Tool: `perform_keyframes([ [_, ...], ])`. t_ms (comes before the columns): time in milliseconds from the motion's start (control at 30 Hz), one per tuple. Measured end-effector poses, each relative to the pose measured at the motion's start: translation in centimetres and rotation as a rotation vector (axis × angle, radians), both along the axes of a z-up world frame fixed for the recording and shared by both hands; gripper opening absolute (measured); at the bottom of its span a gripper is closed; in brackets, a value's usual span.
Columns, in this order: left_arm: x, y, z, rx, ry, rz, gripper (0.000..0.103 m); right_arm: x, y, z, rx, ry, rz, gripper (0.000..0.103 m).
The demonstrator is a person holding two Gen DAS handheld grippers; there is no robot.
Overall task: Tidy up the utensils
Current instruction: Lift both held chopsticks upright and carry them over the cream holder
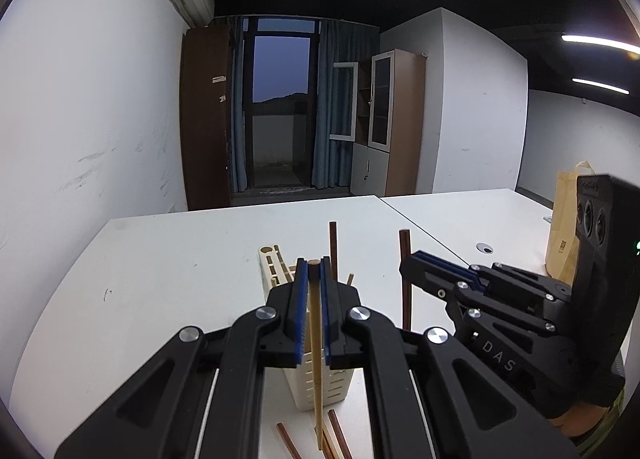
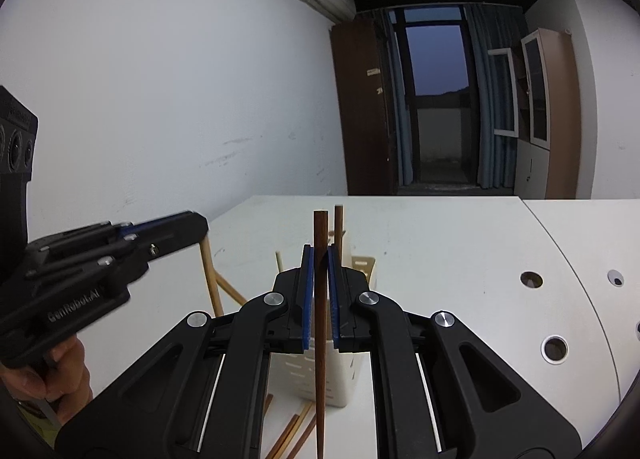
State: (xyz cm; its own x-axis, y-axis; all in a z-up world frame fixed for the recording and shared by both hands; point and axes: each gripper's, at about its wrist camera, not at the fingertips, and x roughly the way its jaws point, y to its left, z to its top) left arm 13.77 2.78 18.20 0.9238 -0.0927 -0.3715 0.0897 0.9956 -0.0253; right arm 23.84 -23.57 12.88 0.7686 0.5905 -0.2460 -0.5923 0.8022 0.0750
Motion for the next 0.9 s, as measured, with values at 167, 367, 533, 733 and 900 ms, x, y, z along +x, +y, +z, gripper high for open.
perform_keyframes([
  [167, -0.4, 0.0, 0.7, -0.033, -0.086, 0.0, 0.006, -0.1, -0.4, 0.9, 0.022, -0.065, 0.003, 0.006],
  [367, -1.6, 0.3, 1.9, -0.075, -0.227, 0.034, 0.006, -0.7, -1.3, 1.7, 0.083, -0.166, 0.016, 0.006],
  [533, -2.7, 0.3, 2.6, -0.093, -0.325, 0.067, 0.006, -1.1, -2.0, 2.3, 0.137, -0.231, 0.037, 0.006],
  [733, -4.3, 0.9, 3.5, -0.125, -0.428, 0.111, 0.006, -1.8, -2.9, 3.0, 0.211, -0.334, 0.057, 0.006],
  [900, -5.2, 0.8, 3.7, -0.136, -0.516, 0.112, 0.006, -1.7, -3.6, 3.3, 0.279, -0.389, 0.065, 0.006],
])
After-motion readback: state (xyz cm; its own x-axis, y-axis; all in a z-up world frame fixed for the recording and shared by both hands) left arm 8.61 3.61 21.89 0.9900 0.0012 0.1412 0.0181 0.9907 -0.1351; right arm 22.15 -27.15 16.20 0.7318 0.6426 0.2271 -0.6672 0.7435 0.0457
